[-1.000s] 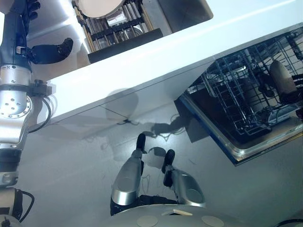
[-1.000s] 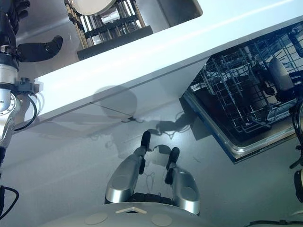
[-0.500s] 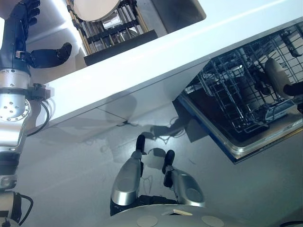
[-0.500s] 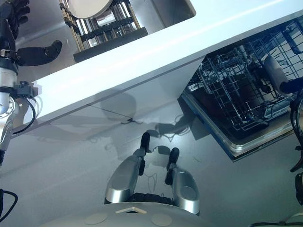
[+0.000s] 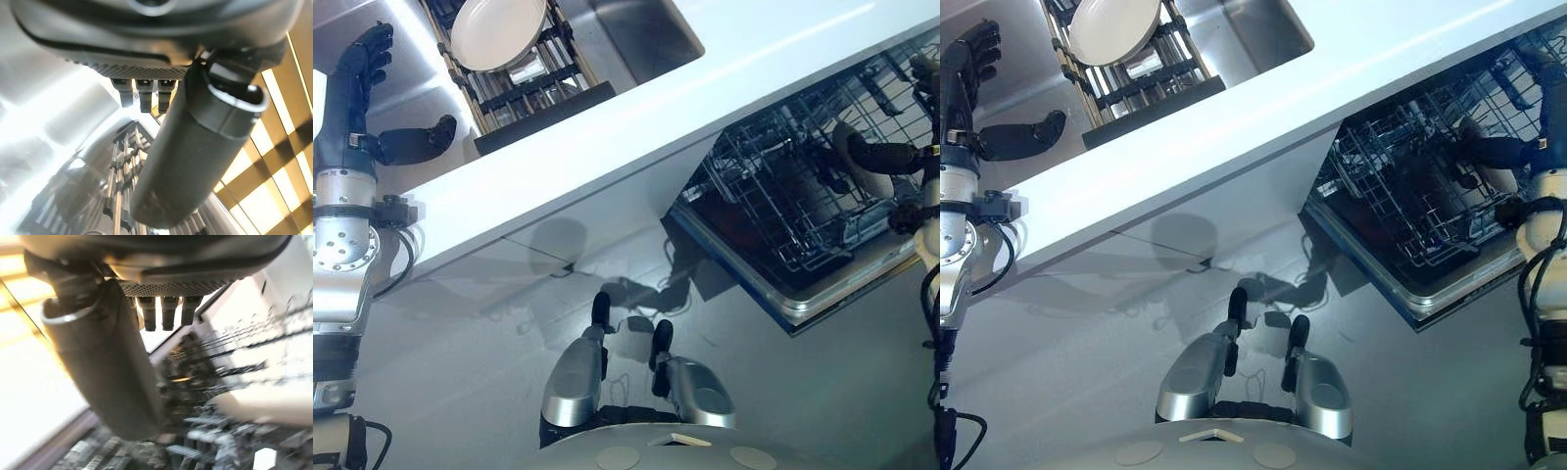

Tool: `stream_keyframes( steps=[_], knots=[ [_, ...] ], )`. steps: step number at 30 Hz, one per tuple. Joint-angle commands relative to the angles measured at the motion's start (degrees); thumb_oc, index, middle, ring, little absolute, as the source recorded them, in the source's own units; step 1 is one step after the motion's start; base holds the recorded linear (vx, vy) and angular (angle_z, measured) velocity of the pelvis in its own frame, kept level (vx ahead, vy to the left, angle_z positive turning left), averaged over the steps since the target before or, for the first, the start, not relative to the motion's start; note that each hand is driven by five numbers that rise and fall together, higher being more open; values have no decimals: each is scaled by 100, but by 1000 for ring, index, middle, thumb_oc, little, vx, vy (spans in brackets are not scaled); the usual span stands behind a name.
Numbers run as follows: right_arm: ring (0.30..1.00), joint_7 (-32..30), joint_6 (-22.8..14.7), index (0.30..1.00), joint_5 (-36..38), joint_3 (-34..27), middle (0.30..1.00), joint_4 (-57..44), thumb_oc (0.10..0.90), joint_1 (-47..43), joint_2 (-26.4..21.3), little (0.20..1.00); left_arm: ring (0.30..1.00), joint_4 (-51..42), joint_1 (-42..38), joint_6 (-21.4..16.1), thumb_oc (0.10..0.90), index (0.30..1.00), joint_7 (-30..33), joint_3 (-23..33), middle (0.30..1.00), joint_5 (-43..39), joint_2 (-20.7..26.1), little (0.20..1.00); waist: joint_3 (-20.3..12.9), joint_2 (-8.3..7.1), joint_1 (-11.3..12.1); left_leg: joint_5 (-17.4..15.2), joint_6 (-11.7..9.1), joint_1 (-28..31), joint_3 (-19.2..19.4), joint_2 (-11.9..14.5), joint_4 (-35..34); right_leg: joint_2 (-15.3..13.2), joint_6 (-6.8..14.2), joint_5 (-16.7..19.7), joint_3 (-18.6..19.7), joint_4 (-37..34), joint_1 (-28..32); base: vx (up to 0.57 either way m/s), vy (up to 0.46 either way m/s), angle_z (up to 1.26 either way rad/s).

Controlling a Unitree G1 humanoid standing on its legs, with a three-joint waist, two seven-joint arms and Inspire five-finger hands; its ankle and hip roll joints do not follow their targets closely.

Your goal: Pick up plates and place into dishwasher.

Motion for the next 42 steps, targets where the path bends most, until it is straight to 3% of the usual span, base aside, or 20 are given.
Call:
stream_keyframes(
  steps=[1,6,14,23,27,34,42],
  knots=[
    [900,22,-1014,900,372,-270,900,-820,800,362,-21,900,900,116,540,-172,800,900,14,85,900,564,-346,900,-1232,-14,-329,-884,-37,150,175,-254,346,5,280,-231,-56,573,-287,22,142,-11],
    [900,993,-1108,900,865,-44,900,-1435,800,646,576,900,900,89,426,-113,800,900,-37,50,900,1037,-342,900,-1544,119,-483,-970,-8,401,277,-299,246,-66,369,-222,62,520,-171,-5,158,-9],
    [900,2123,-483,900,1104,1062,900,-1362,800,876,1276,900,900,36,39,15,800,900,-143,-146,900,1594,-68,900,-1881,228,-673,-979,16,639,460,-338,38,-144,505,-35,311,285,-91,-22,127,-12],
    [900,2387,-186,900,943,2022,900,-747,800,1146,1701,900,900,-57,-436,534,800,900,-465,-464,900,1806,253,900,-2046,270,-828,-995,88,760,600,-383,-74,-145,551,20,488,208,-73,9,67,-10],
    [900,2518,-66,900,786,2414,900,-544,800,1212,1691,900,900,49,-832,1058,800,900,-645,-714,900,1805,535,900,-2062,298,-897,-997,119,770,649,-396,-86,-140,568,39,543,208,-100,9,30,-5],
    [900,2299,-79,900,826,2942,900,-376,800,1218,1670,900,900,1026,-1510,1709,800,900,-826,-1366,900,1754,920,900,-2029,355,-997,-1010,154,749,722,-430,-60,-129,586,72,614,199,-141,5,4,-2],
    [900,2229,-57,900,950,3133,900,-484,800,1251,1531,900,900,2162,-2103,2161,800,900,-891,-1961,900,2189,1093,900,-1999,371,-1128,-1025,190,724,839,-443,-48,-97,622,97,694,241,-243,25,-5,-7]
  ],
)
